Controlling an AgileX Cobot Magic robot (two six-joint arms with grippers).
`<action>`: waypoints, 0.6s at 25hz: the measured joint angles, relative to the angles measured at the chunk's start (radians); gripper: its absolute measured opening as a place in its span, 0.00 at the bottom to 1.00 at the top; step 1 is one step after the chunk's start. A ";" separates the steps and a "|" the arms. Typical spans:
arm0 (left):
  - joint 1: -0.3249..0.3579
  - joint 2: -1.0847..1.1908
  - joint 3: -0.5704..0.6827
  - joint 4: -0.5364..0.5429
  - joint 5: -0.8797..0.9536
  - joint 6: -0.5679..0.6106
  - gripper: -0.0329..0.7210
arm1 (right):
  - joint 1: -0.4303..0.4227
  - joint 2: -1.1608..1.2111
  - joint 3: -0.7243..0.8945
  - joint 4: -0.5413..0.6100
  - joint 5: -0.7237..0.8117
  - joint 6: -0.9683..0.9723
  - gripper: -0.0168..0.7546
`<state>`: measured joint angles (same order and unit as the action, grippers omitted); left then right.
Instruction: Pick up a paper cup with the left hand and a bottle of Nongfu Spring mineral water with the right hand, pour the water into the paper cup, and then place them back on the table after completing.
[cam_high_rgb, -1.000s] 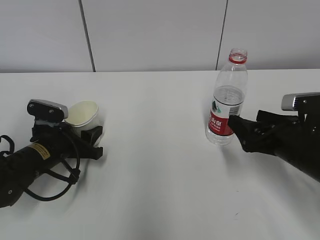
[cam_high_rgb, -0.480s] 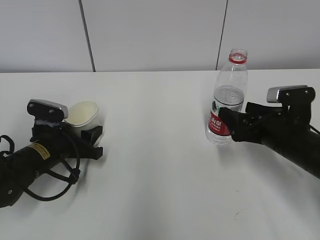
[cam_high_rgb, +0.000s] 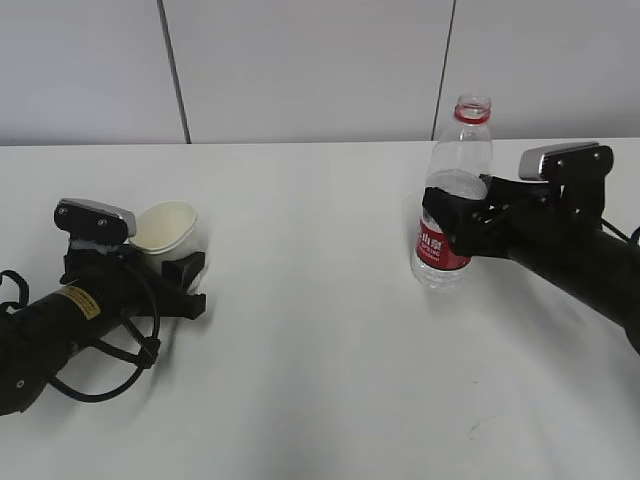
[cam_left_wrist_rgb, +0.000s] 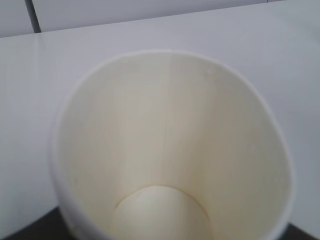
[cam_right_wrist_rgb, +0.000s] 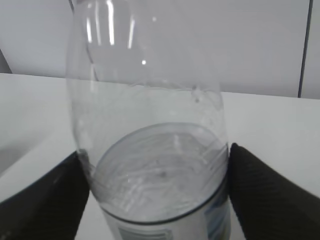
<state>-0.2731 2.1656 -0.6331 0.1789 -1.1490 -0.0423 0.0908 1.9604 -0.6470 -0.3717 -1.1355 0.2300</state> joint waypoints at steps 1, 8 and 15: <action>0.000 0.000 0.000 0.000 0.000 0.000 0.53 | 0.000 0.010 -0.011 -0.002 0.000 0.000 0.84; 0.000 0.000 0.000 0.002 -0.001 0.000 0.53 | 0.000 0.087 -0.089 -0.020 0.000 -0.004 0.84; 0.000 0.000 0.000 0.007 -0.001 0.000 0.53 | 0.000 0.141 -0.131 -0.024 0.009 -0.006 0.84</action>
<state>-0.2731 2.1656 -0.6331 0.1855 -1.1500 -0.0423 0.0908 2.1016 -0.7777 -0.3952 -1.1269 0.2242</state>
